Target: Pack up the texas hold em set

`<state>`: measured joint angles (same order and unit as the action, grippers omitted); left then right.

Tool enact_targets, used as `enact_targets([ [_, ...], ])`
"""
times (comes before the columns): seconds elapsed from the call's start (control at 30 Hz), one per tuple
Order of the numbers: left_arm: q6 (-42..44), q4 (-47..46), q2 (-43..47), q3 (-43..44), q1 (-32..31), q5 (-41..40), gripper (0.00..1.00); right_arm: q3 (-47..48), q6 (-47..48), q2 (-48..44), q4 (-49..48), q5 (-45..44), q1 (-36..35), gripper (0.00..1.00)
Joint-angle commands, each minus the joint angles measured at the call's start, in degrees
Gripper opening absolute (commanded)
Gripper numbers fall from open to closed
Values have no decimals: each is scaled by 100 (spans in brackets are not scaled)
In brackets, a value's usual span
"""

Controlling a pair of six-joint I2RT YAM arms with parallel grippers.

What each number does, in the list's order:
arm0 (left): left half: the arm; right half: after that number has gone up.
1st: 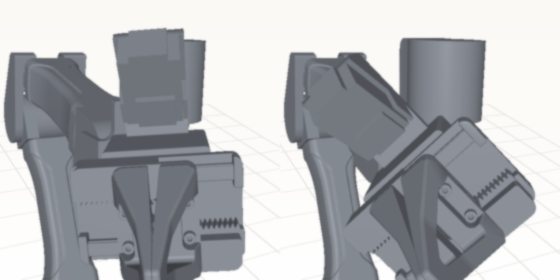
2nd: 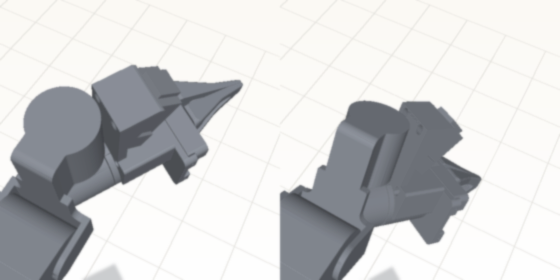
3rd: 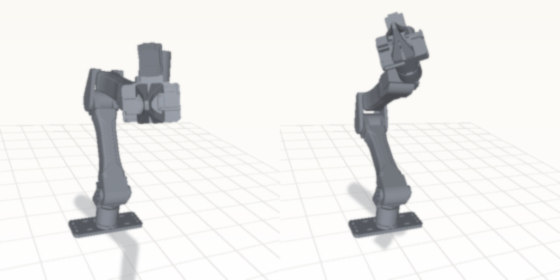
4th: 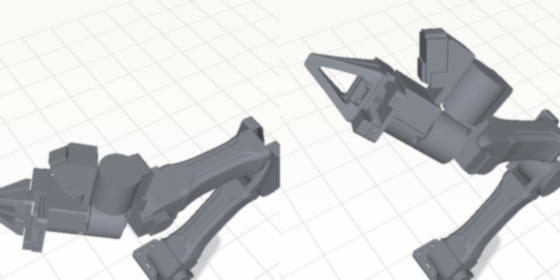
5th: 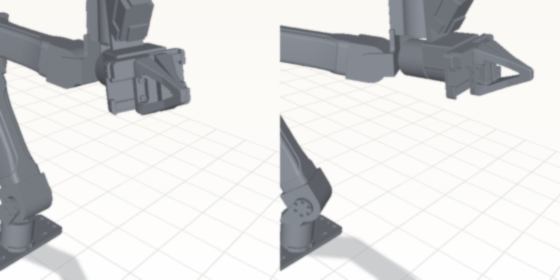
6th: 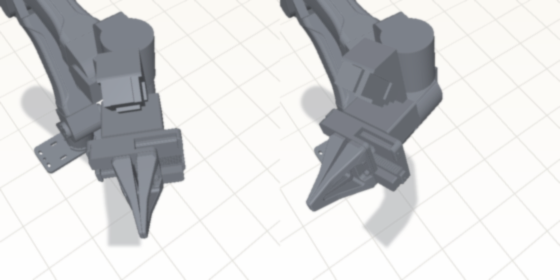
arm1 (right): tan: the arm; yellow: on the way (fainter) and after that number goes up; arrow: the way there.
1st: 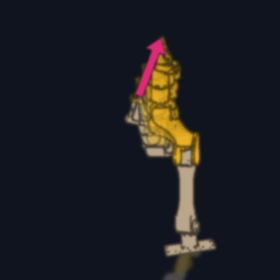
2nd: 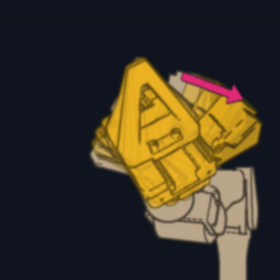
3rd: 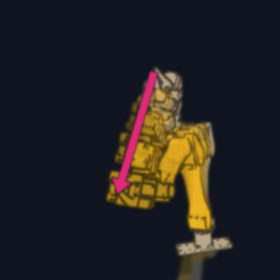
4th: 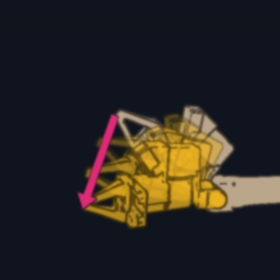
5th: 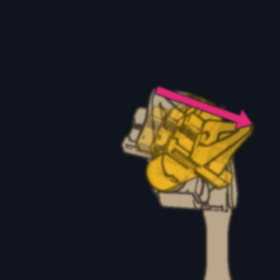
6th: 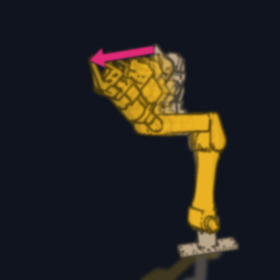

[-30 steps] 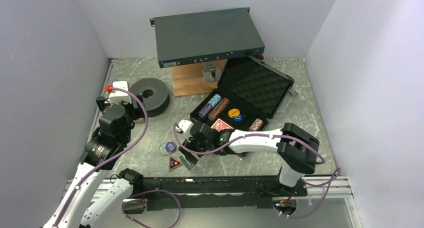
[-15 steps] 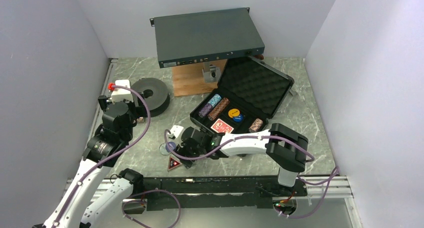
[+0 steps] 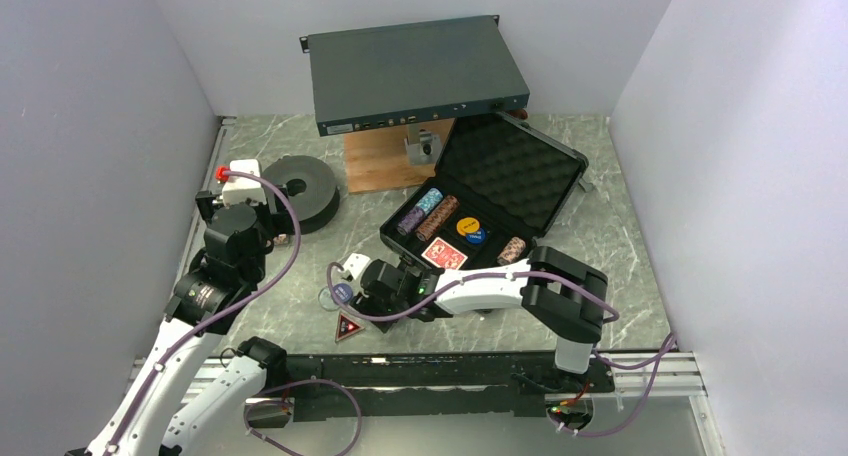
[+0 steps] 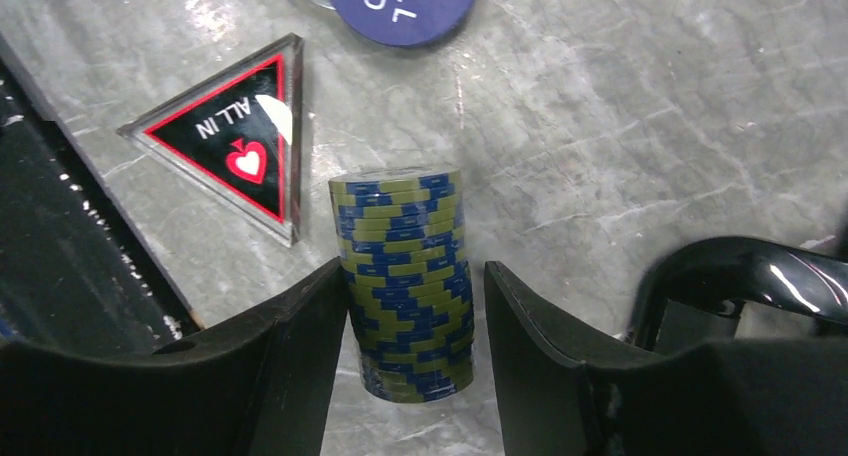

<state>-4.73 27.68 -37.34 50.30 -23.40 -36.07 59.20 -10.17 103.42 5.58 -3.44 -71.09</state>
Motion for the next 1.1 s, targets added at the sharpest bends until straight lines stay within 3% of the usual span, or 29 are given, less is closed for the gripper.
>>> enact_targets([
  [0.0, 7, -110, -4, 10, 35, -60, 94, -6, -145, 110, 112, -472, -10, 53],
  [0.07, 7, -106, -12, 7, 33, -65, 94, -20, -181, 141, 105, -499, -10, 50],
  [0.43, -1, -122, -31, -12, 35, -115, 96, 114, -215, -35, 277, -759, -10, 2],
  [0.77, -35, -123, -81, -13, 37, -160, 95, -18, -231, -1006, 97, -1105, 35, 0],
  [1.07, -19, -327, 385, -141, 37, 795, 95, -646, -195, -2283, -488, -912, 370, 0],
])
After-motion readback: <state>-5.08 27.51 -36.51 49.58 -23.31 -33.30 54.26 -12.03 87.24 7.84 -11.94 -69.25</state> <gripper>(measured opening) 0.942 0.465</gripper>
